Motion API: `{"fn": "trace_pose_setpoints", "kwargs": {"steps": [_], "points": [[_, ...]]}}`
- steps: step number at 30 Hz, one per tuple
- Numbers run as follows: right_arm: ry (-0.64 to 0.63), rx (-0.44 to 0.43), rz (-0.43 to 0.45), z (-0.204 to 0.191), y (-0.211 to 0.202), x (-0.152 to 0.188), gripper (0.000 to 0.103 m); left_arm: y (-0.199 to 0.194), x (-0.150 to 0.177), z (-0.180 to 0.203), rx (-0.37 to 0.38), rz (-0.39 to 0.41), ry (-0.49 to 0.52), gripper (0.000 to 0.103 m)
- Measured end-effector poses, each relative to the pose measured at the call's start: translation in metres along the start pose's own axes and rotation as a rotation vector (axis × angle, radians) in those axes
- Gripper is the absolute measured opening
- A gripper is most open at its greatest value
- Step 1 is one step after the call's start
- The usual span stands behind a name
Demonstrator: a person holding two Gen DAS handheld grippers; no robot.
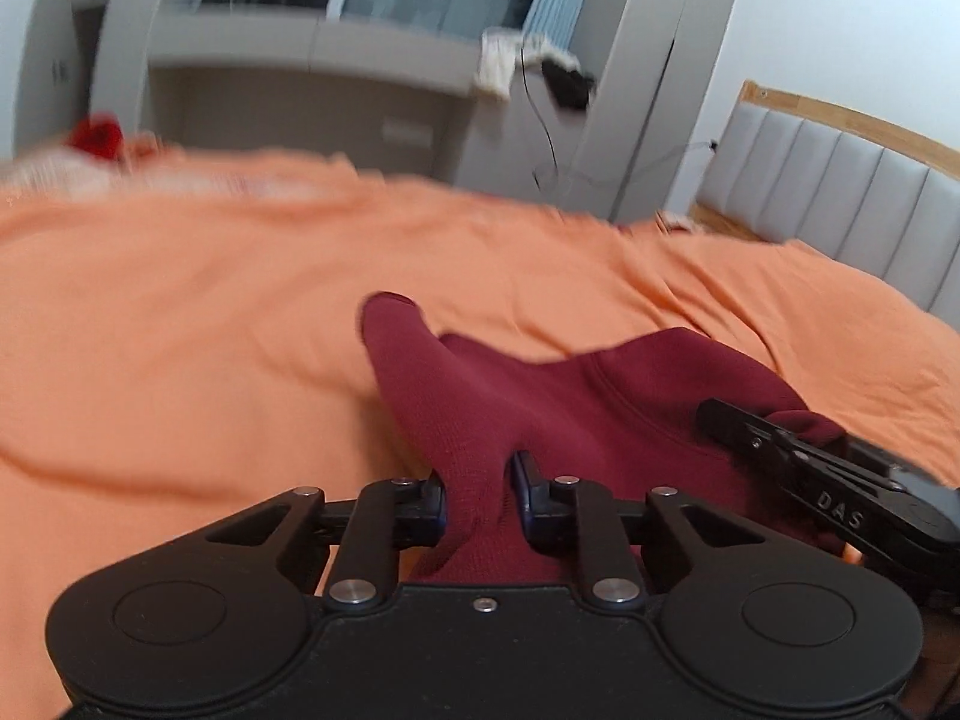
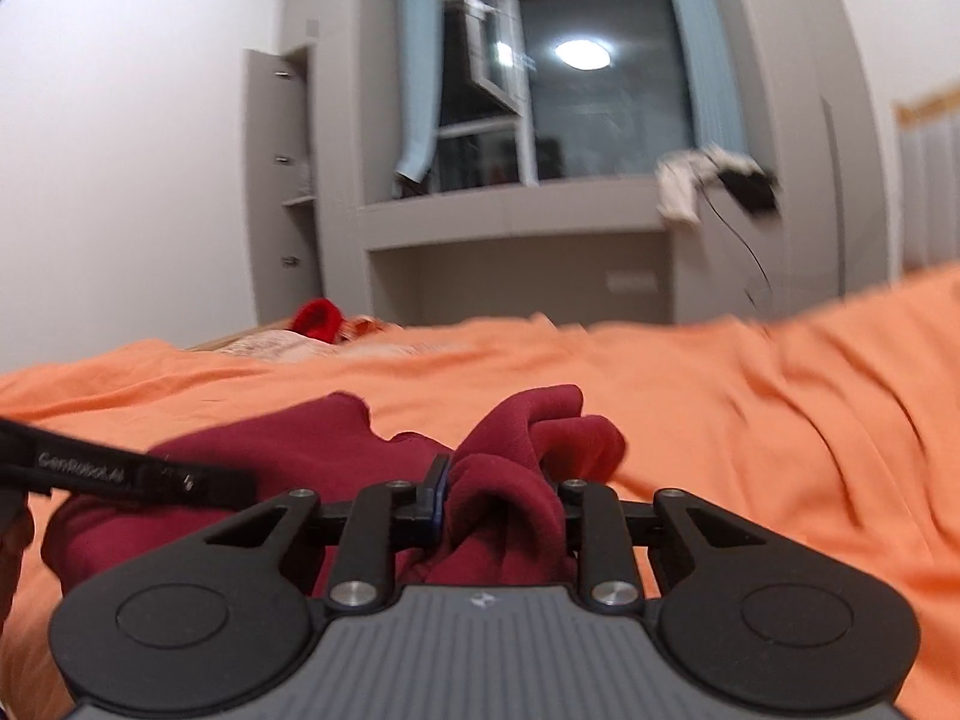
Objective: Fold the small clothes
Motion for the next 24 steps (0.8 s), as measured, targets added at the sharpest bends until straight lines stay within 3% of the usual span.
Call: {"fn": "trace_pose_setpoints", "kwargs": {"steps": [5,8,15,21,23,24], "points": [[-0.096,-0.044,0.069,-0.043,0.032,-0.015,0.026,-0.024,-0.016,-0.033,-0.127,0.148,0.064,0.021],[-0.129,-0.058,0.063,-0.058,0.054,-0.015,0.026,-0.034,-0.017,-0.055,-0.177,0.216,0.073,0.022],[-0.113,-0.036,-0.073,-0.057,0.084,0.014,0.028,-0.011,0.010,-0.082,-0.236,0.094,0.031,0.026],[-0.079,-0.019,-0.113,-0.049,0.087,0.022,0.039,-0.013,0.008,-0.086,-0.266,0.077,0.017,0.043],[-0.065,-0.013,-0.116,-0.045,0.086,0.022,0.044,-0.017,0.010,-0.087,-0.284,0.067,0.001,0.060],[-0.056,-0.014,-0.116,-0.041,0.084,0.022,0.047,-0.019,0.010,-0.088,-0.292,0.063,-0.018,0.074]]}}
Point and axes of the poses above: each gripper's, at about its wrist camera, not at the fingertips, and y roughly the way its jaws point, z to its right, x to its underside, the point moved 8 cm from there along y, roughly the way its jaws point, and after that the axes turned 3 degrees about y, right-handed, at the moved point
